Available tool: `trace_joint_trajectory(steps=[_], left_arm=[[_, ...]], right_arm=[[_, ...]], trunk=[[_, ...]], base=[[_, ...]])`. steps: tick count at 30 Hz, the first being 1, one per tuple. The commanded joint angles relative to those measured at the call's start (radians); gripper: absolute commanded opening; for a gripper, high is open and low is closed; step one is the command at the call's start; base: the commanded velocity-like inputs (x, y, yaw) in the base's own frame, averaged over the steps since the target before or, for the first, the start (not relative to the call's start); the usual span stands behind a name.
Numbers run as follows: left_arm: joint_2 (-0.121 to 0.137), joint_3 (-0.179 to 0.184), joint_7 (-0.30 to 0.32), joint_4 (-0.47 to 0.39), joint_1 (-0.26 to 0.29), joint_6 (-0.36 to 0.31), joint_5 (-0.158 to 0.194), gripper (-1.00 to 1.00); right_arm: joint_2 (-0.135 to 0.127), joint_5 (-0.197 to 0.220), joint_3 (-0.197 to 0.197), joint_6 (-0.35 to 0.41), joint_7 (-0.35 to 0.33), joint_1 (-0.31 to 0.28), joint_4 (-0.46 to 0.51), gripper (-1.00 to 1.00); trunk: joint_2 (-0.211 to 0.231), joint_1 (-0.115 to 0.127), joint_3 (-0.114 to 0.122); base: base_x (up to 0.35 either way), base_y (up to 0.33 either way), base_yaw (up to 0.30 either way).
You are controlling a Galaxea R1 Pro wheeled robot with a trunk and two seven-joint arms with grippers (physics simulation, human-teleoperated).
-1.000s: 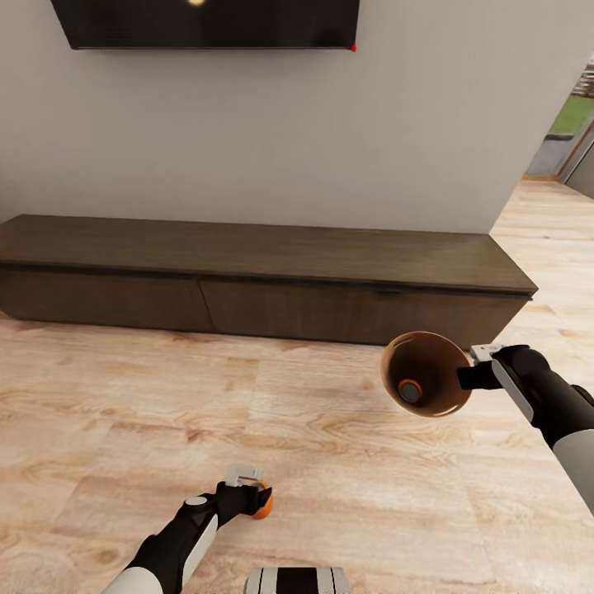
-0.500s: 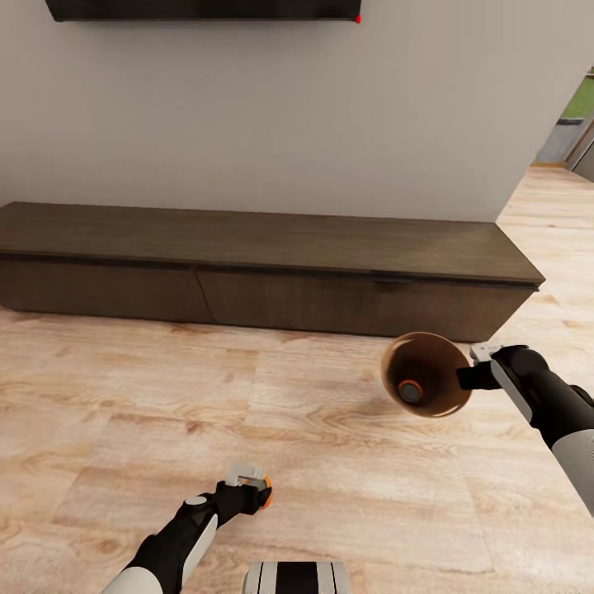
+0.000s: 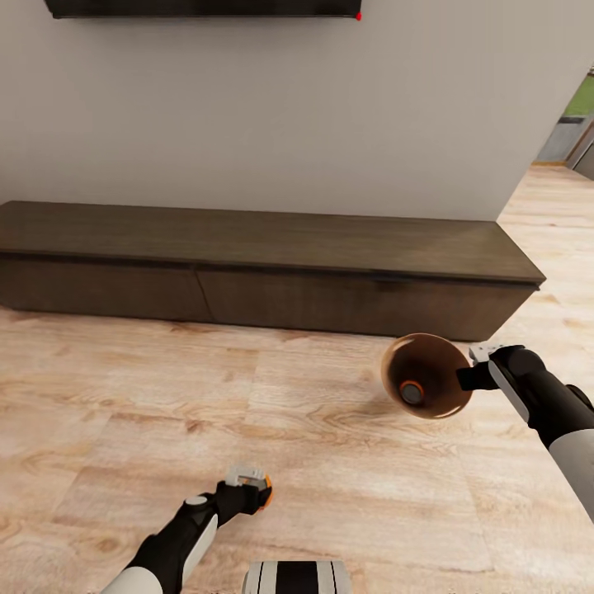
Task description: Put the three can of soda from the living room inside the tash can in the kitchen.
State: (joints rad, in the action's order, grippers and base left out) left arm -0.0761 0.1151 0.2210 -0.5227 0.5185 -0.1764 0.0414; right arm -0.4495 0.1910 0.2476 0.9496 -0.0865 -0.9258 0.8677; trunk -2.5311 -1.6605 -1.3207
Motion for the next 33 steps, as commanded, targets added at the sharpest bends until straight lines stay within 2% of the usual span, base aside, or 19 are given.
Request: trace_joint_trajectory(steps=[1,19,20,33], left_arm=[[0.0,0.0,0.0,0.001,0.0,-0.001,0.0,1.0],[0.001,0.0,0.0,-0.005,0.0,0.001,0.001,1.0],[0.001,0.0,0.001,-0.005,-0.001,0.001,0.001,-1.0],[0.001,-0.001,0.0,-0.003,-0.001,0.0,0.001,-1.0]], right_arm=[[0.0,0.002,0.0,0.0,-0.002,-0.001,0.001,-1.0],[0.0,0.002,0.004,0.0,-0.002,-0.001,0.001,-1.0],[0.0,0.002,0.004,0.0,-0.002,-0.001,0.001,-1.0],[0.002,0.001,0.005,0.0,-0.002,-0.001,0.001,-1.0]], trunk=[[0.0,0.0,-0.004],[-0.001,-0.001,-0.008],[-0.001,-0.001,-0.008],[-0.001,-0.001,-0.008]], base=[[0.0,0.0,0.0],[0.0,0.0,0.0],[0.0,0.0,0.0],[0.0,0.0,0.0]])
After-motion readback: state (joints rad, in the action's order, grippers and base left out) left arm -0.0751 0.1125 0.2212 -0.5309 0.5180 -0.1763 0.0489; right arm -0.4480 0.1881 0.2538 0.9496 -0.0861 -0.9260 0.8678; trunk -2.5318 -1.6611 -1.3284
